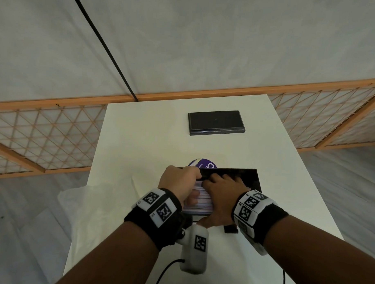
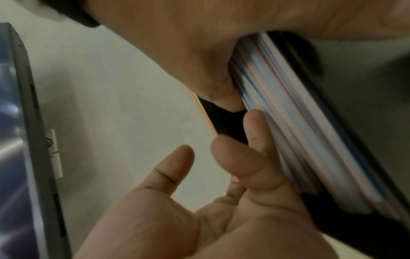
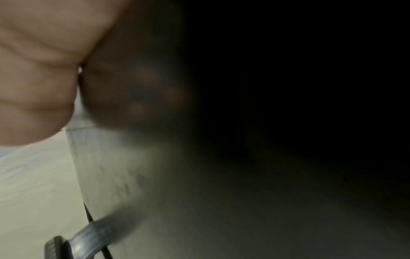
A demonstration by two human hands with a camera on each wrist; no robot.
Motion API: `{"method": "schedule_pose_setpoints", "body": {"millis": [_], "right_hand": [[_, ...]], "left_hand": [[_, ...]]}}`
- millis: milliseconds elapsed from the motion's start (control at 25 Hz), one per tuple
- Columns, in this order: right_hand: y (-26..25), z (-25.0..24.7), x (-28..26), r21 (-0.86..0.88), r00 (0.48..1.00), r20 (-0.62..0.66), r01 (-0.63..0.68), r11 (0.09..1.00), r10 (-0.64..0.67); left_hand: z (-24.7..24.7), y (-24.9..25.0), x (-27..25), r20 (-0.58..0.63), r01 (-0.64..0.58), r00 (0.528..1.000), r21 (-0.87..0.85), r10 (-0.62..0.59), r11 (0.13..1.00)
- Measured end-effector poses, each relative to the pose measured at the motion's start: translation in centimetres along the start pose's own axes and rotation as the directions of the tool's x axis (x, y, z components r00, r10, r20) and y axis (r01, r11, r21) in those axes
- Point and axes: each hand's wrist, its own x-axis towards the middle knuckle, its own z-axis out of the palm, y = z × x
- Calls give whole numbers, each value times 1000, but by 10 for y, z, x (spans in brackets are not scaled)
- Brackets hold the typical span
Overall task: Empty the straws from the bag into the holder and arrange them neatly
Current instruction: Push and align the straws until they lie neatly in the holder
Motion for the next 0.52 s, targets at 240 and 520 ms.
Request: {"method": "schedule_pose_setpoints", "body": {"millis": [240, 520], "right_hand": [[-1, 0, -3, 3, 999, -33, 44, 999, -43], [-2, 0, -4, -11, 999, -14, 39, 999, -39]], "left_hand": [[5, -4, 9, -23, 114, 993, -158, -119, 981], [2, -6, 7, -66, 116, 989, -217, -133, 969]]}}
